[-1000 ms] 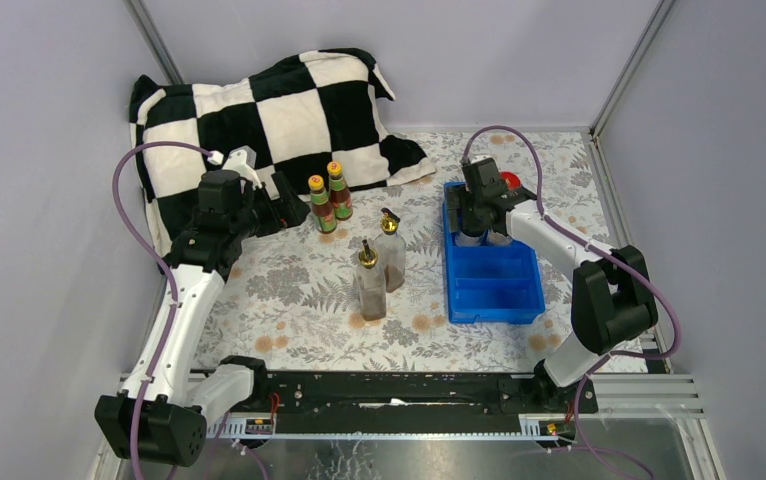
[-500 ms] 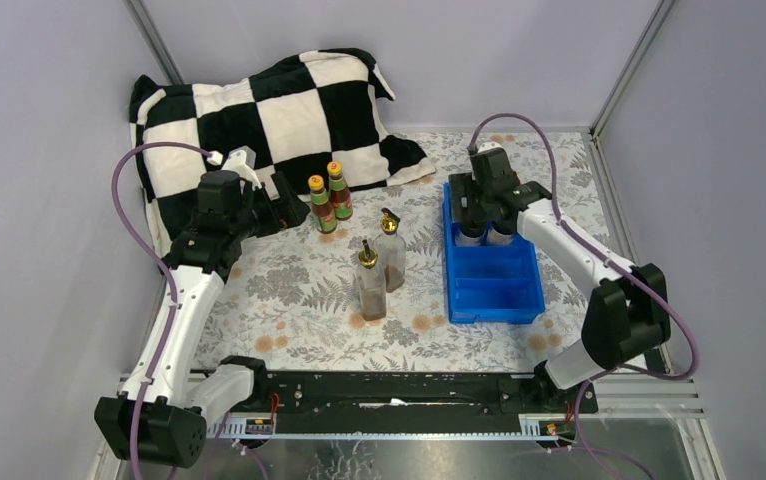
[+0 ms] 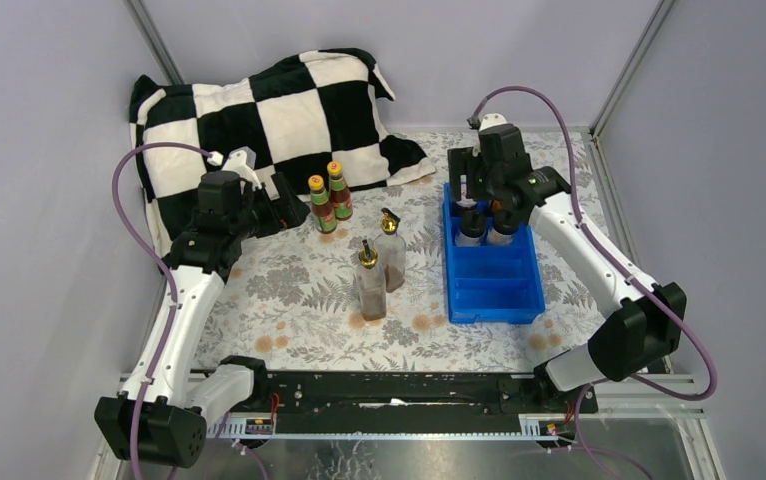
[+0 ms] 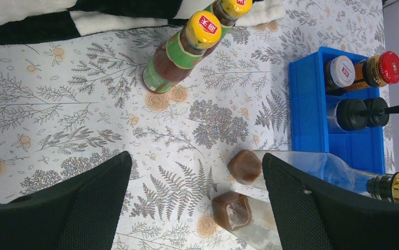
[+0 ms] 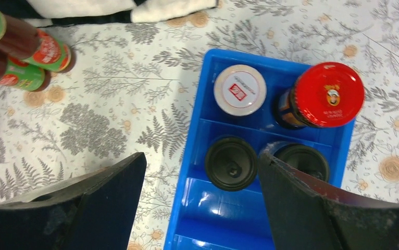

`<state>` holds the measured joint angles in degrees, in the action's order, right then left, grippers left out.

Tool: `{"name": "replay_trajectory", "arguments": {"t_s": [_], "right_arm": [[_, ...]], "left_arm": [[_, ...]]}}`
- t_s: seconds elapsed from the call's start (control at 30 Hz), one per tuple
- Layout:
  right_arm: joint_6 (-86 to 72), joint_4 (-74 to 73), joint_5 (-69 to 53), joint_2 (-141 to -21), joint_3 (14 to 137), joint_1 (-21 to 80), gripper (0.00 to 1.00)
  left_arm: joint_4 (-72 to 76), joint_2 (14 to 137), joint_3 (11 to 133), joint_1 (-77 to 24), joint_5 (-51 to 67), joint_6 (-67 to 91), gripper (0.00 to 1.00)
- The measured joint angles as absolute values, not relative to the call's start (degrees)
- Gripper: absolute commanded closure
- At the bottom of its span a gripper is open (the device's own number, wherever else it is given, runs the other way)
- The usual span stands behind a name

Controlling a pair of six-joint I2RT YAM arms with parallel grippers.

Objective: Organize the condiment bottles
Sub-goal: Pick up the bottle from the center of the board.

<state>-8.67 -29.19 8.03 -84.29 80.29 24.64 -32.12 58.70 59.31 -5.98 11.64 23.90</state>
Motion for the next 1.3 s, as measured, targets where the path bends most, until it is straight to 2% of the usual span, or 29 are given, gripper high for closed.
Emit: {"name": "replay_trajectory", "arguments": {"t_s": [0.3, 1.0, 1.3], "right_arm": [[-7.44, -30.17, 6.63, -85.65, 83.50, 30.68, 0.12], [-6.26, -31.44, 6.35, -86.21, 83.50, 31.14, 0.12], [-5.89, -33.39, 5.89, -82.46, 83.50, 31.88, 0.12]], "left_arm": [[-32.12, 58.70, 59.31, -5.98, 11.62, 23.90, 0.01], [-32.12, 58.70, 59.31, -5.98, 11.62, 23.94, 0.01], [-32.12, 58.83, 59.31, -5.98, 11.62, 23.97, 0.01]]}}
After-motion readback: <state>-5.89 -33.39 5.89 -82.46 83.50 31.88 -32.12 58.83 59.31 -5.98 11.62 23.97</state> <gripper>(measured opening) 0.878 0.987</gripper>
